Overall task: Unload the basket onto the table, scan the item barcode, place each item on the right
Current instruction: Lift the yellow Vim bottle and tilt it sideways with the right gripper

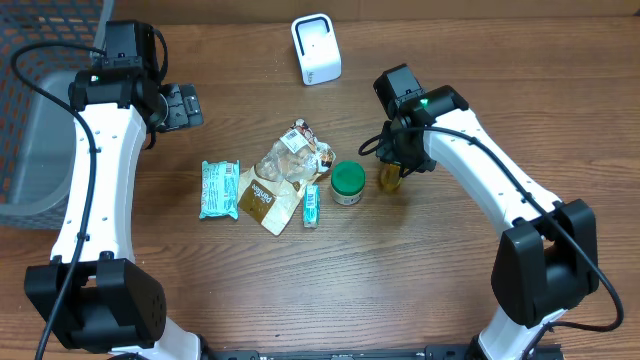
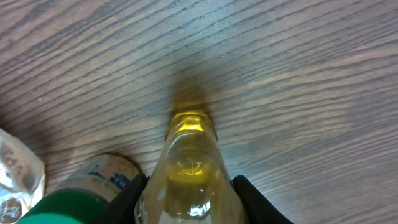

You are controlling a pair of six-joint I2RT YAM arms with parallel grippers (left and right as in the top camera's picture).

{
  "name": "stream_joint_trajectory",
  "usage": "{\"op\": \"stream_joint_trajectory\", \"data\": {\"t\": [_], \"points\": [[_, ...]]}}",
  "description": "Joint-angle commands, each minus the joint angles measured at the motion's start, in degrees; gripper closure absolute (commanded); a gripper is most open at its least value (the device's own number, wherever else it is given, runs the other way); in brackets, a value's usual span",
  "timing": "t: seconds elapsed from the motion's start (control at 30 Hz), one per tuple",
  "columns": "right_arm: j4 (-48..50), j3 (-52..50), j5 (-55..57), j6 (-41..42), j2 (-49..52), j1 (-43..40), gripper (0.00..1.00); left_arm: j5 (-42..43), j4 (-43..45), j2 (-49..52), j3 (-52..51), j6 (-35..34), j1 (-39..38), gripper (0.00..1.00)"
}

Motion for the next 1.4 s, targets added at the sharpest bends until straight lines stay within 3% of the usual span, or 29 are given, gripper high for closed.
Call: {"op": "stream_joint_trajectory", "data": {"t": [0.0, 0.27, 0.47, 0.67, 0.83, 1.07, 1.37], "points": [[-1.8, 4.0, 0.1, -0.5, -4.2, 0.1, 0.66, -0.3, 0.1, -0.4, 1.0, 0.1, -0.4, 0.0], [-8.8, 4.8, -2.4, -3.6, -13.2, -1.7, 0.68, -0.3, 0.1, -0.4, 1.0, 0.1, -0.4, 0.0], [-8.4, 4.8, -22.8, -13.3, -19.5, -6.1, 0.71, -0.3, 0.1, -0.4, 1.0, 0.1, -0.4, 0.01], [-9.6, 4.3, -41.6, -24.5, -19.8, -8.2, 0.71, -0.3, 0.1, -0.4, 1.0, 0.1, -0.4, 0.0], [-9.9, 2.3, -45.2, -25.7, -19.8, -8.0, 0.76, -0.3, 0.1, -0.4, 1.0, 0.1, -0.4, 0.01], [-10.0, -3.1, -46.9, -25.8, -19.8, -7.1, 0.76, -0.3, 0.1, -0.4, 1.0, 0.1, -0.4, 0.0], [-6.5, -12.1, -61.2, -35.0, -19.7, -7.1, 0.78, -0.3, 0.1, -0.4, 1.0, 0.1, -0.4, 0.0]]}}
